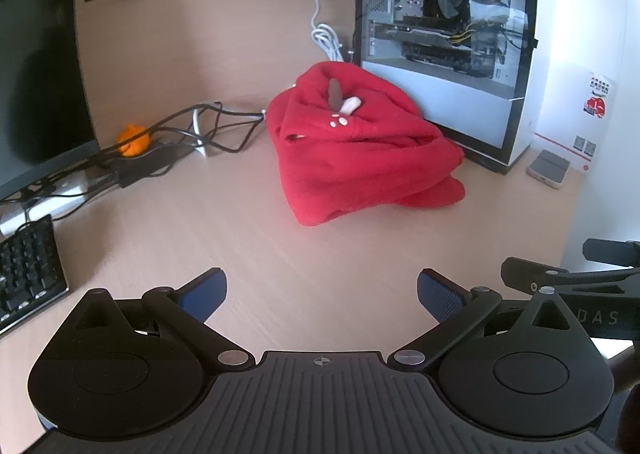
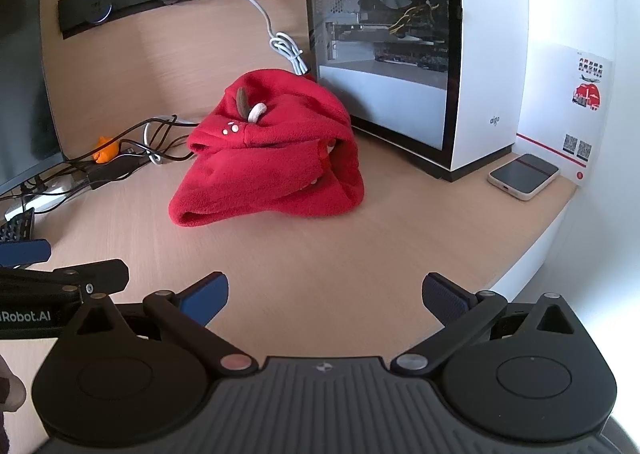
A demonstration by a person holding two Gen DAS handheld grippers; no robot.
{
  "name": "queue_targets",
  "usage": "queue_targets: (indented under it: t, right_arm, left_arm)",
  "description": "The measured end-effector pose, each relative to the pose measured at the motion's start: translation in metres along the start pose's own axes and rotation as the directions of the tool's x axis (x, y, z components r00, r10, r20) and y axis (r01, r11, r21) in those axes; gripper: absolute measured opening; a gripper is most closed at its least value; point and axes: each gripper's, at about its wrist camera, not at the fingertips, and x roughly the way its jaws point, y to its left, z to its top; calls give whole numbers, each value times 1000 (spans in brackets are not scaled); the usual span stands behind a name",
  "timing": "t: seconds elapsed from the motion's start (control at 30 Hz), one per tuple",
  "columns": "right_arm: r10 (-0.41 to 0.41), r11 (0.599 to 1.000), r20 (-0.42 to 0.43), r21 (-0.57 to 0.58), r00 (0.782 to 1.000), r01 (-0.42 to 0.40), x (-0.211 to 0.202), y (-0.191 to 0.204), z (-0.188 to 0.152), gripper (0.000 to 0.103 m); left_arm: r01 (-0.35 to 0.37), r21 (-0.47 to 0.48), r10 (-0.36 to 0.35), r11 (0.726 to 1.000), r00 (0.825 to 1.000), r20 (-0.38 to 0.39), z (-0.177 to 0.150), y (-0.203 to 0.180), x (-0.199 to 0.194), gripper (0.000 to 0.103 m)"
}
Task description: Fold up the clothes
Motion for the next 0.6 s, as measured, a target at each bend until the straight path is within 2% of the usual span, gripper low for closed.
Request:
queue_targets:
  t: [0.6]
  right_arm:
    - [-2, 1000, -2, -18, 1000, 2, 5, 2, 5, 103]
  left_arm:
    - [2, -21, -2, 1000, 1000, 2, 6, -1, 9, 103]
